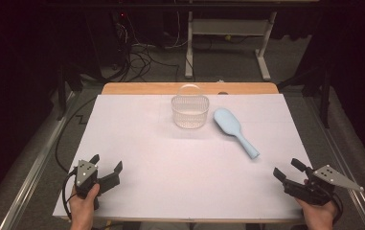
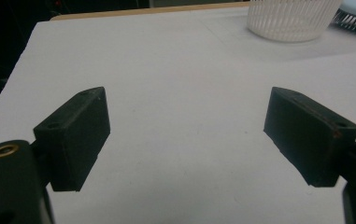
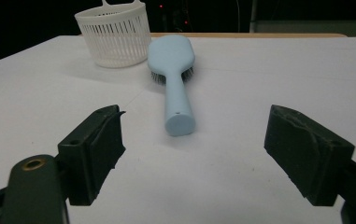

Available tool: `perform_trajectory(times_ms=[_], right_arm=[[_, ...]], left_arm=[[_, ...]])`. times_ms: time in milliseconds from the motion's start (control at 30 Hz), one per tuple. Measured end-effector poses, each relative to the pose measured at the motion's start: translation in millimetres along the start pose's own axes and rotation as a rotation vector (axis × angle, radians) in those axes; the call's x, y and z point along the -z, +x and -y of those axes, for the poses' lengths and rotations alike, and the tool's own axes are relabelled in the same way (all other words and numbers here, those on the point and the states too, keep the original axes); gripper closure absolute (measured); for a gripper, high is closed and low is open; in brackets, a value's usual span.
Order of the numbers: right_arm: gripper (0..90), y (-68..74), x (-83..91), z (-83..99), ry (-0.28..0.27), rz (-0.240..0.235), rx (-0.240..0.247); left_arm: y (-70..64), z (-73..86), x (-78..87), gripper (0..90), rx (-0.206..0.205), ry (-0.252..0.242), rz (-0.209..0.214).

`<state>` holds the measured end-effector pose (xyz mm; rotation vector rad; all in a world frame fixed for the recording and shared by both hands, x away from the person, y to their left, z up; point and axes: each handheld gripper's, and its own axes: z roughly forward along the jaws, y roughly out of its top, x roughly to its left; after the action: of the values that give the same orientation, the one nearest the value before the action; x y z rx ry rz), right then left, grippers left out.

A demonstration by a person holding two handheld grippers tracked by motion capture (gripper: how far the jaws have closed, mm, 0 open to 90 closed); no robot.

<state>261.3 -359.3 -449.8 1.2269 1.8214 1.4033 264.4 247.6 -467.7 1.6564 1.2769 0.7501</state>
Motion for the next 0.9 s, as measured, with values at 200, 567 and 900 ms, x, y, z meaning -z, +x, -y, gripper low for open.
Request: perform_trajectory(times_ms=[200, 567, 900], right_arm=[[20.1, -0.2, 0.6, 0.1, -0.001, 0.004, -0.001], [20.1, -0.2, -0.1, 0.1, 0.004, 0.003, -0.006], [20.1, -0.3, -0.4, 0.2, 0.008, 0.006, -0.006]], left_arm=[[-1.5, 0.0, 0.2, 15.3, -0.005, -0.001, 0.0], [-1.7, 0.3, -0.8, 15.3, -0.007, 0.005, 0.001], [-1.7, 0.4, -0.5, 15.3, -0.008, 0.003, 0.001]])
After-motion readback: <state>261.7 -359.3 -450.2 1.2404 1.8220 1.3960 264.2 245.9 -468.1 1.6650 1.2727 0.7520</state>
